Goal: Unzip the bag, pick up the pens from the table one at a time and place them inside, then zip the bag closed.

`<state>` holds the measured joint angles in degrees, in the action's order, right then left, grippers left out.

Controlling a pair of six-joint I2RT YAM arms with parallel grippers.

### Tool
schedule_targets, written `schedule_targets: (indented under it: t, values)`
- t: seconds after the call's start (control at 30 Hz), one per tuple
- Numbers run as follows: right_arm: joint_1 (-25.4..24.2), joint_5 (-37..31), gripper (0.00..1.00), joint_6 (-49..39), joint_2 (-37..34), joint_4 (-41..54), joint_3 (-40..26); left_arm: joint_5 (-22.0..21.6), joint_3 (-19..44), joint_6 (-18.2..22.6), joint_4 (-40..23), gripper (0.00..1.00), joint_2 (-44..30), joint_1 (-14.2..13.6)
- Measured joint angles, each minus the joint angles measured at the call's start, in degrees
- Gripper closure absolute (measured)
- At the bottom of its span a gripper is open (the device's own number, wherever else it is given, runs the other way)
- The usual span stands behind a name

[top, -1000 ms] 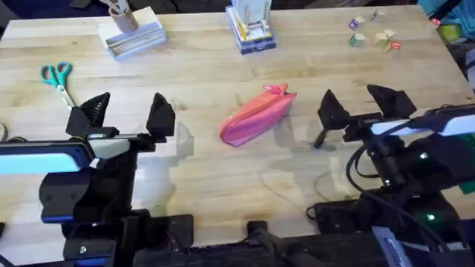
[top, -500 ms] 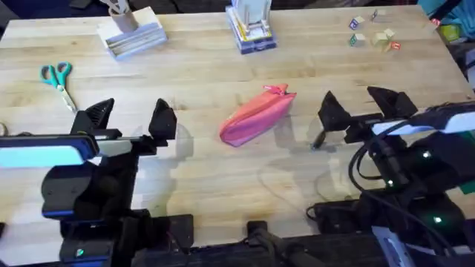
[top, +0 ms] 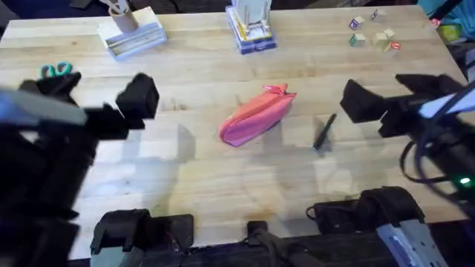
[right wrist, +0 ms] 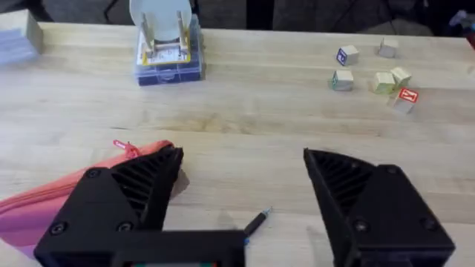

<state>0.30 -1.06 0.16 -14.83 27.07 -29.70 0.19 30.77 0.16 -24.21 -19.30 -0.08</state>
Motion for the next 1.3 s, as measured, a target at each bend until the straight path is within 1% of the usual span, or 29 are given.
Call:
schedule_targets:
  t: [0.1, 0.3, 0.4, 0.5, 0.6, 0.7, 0.8, 0.9, 1.03, 1.17, 1.3]
  values:
    - [0.0, 0.0, 0.003, 0.0, -4.7, 3.6, -5.5, 0.0, 5.7, 0.0, -1.8, 0.007, -6.5, 0.0]
    - [0.0, 0.0, 0.003, 0.0, -13.5, 8.5, -15.0, 0.1, 15.7, 0.0, -5.8, 0.007, -16.2, 0.0]
    - [0.0, 0.0, 0.003, 0.0, -16.5, 8.9, -17.8, 0.6, 19.7, 0.0, -7.8, 0.006, -20.4, 0.0]
    - [0.0, 0.0, 0.003, 0.0, -18.3, 8.9, -19.1, 1.7, 22.5, 0.3, -9.0, 0.006, -24.0, 0.0]
    - [0.0, 0.0, 0.003, -0.3, -18.6, 9.2, -19.1, 3.7, 23.9, 2.3, -10.2, 0.006, -26.6, 0.0]
    - [0.0, -0.1, 0.003, -0.7, -18.6, 9.1, -19.1, 7.4, 24.1, 6.2, -11.0, 0.007, -27.8, 0.0]
    - [0.0, -0.2, 0.003, -0.9, -18.6, 9.2, -19.1, 12.3, 24.1, 11.2, -11.6, 0.007, -28.4, 0.0]
    - [0.0, -0.2, 0.003, -0.9, -18.6, 9.2, -19.1, 17.8, 24.1, 17.2, -12.7, 0.007, -28.4, 0.0]
    - [0.0, -0.2, 0.003, -1.1, -18.6, 9.2, -19.1, 24.4, 24.1, 26.4, -15.7, 0.008, -28.4, 0.0]
    - [0.0, -0.2, 0.004, -1.1, -18.6, 9.2, -19.1, 29.1, 24.1, 35.4, -19.6, 0.007, -28.4, 0.0]
    - [0.0, -0.2, 0.003, -1.3, -18.6, 9.2, -19.1, 31.7, 24.1, 43.0, -23.5, 0.007, -28.4, 0.0]
